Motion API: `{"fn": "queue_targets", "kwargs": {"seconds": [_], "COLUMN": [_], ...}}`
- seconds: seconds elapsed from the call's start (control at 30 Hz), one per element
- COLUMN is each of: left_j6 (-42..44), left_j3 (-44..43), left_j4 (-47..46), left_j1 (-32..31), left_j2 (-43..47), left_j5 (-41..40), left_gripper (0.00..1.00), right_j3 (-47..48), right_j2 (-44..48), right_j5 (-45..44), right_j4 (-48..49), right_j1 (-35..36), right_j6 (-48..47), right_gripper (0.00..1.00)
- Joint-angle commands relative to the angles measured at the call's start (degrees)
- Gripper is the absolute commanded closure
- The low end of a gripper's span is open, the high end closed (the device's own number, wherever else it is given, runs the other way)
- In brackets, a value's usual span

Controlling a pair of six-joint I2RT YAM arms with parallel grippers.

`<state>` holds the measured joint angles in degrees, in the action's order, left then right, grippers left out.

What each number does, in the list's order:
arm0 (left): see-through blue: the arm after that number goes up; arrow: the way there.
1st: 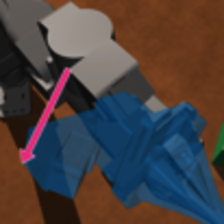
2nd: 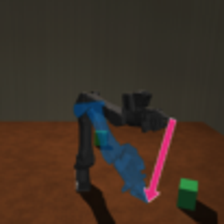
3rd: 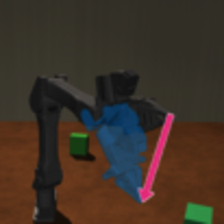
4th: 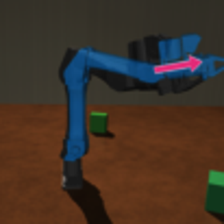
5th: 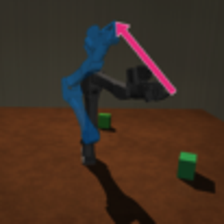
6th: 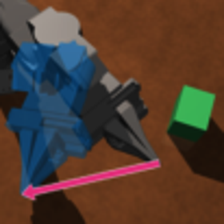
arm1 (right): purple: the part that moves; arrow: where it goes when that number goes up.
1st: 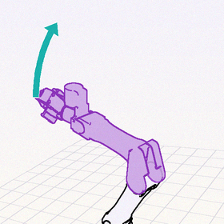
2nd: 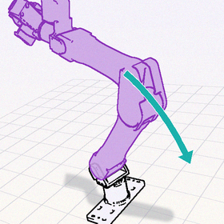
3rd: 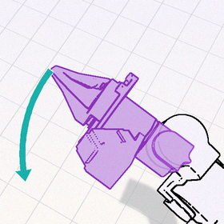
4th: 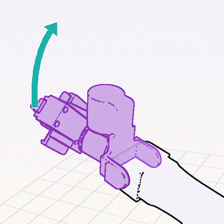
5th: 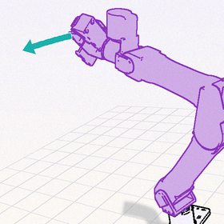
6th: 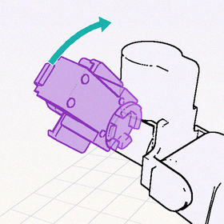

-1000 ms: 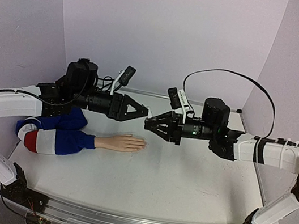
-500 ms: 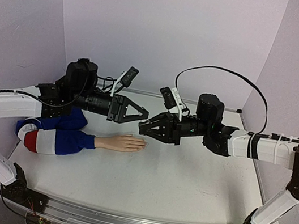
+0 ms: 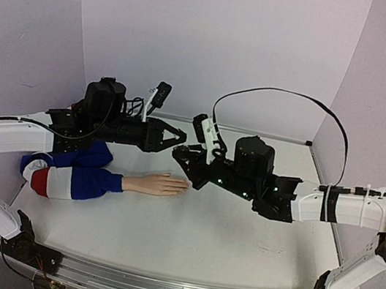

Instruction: Paint the nails

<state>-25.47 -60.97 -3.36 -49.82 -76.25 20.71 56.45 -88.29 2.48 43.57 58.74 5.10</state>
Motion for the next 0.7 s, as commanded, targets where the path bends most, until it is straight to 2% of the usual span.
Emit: {"fn": "queue_targets", "kwargs": {"seconds": [0.0,0.17,0.3,0.33,0.43,0.57,0.67], "left_j6": [-0.88,-1.47,-1.57,-1.66,-2.12,-4.06,-3.19], "left_j3": [-0.59,-2.15,-3.14,-3.31,-3.29,-2.84,-2.64], "left_j4": [-2.15,-1.54,-0.86,-0.84,-0.69,-0.77,-0.91], "left_j1": [-1.95,-1.94,-1.78,-1.77,-1.29,1.56,2.57], "left_j2": [1.01,-0.09,-0.61,-0.74,-0.38,1.07,2.47], "left_j5": [0.24,2.01,2.82,3.06,3.79,8.64,11.90], "left_gripper": [0.96,0.95,0.92,0.88,0.66,0.36,0.24], "right_j3": [-0.32,1.80,1.90,1.31,-0.19,0.88,3.19], "right_j2": [0.75,-0.21,1.20,1.75,3.27,2.57,0.19], "right_j5": [-26.57,-12.17,-7.84,-6.25,5.03,28.74,46.21], "right_j4": [6.86,6.07,4.29,4.32,4.37,4.48,5.47], "right_j1": [2.54,2.57,2.29,1.84,-2.37,-10.76,-13.25], "right_j6": [-7.89,-9.94,-9.46,-8.72,-3.67,7.48,12.96], "right_gripper": [1.00,1.00,1.00,1.00,1.00,1.00,1.00]}}
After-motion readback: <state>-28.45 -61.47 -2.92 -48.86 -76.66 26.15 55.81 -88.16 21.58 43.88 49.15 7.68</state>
